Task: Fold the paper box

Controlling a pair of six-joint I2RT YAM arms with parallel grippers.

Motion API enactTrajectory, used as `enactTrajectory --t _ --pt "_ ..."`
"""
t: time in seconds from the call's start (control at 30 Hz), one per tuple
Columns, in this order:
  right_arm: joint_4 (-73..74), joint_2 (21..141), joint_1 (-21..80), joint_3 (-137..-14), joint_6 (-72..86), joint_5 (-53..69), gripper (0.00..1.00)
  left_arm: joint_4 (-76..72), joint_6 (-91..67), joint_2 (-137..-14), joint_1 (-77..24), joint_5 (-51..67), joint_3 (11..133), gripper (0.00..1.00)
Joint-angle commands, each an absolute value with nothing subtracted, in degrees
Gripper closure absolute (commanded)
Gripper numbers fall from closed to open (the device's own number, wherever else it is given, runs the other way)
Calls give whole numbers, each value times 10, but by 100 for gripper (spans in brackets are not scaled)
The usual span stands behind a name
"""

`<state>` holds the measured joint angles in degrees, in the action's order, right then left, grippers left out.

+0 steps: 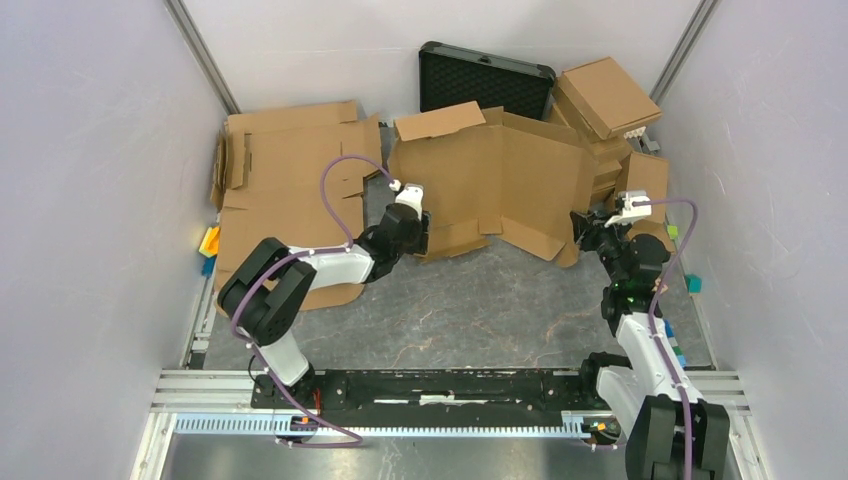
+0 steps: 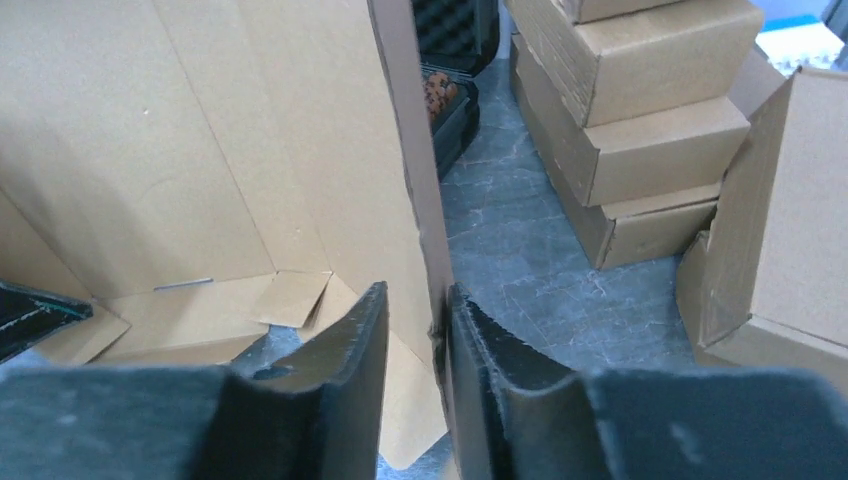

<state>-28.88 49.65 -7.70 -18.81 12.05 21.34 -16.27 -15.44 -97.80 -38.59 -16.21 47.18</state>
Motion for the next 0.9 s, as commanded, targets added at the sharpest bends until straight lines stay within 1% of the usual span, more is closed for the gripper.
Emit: enactTrajectory --t 0.0,0.13,0.23,0.3,0.43,0.47,0.5,0.57,0.63,0.87 --pt "-316 511 -74 -188 102 173 61 -163 -136 -994 -387 -173 504 39" --pt "-342 539 -74 -205 91 128 45 -155 -130 -1001 -387 -185 515 39" --pt "-349 568 -75 -226 80 103 30 -154 -124 -1000 -387 -190 516 39" --pt "-360 591 -77 -239 72 111 22 -154 -120 -1000 -386 -194 517 39" --pt "-369 649 -92 -275 62 173 9 -154 -117 -1004 -386 -195 521 39" --pt "-375 664 -102 -283 67 188 7 -152 -116 -1005 -386 -196 522 39" --pt "-377 677 -114 -293 75 198 2 -150 -116 -1005 -386 -197 523 39" --pt "-374 702 -142 -309 91 219 2 -150 -118 -1006 -384 -197 523 39" --pt "-410 719 -162 -310 112 242 2 -150 -120 -1006 -383 -194 523 39" --pt "-390 802 -175 -398 106 275 2 -150 -121 -1007 -382 -197 526 40"
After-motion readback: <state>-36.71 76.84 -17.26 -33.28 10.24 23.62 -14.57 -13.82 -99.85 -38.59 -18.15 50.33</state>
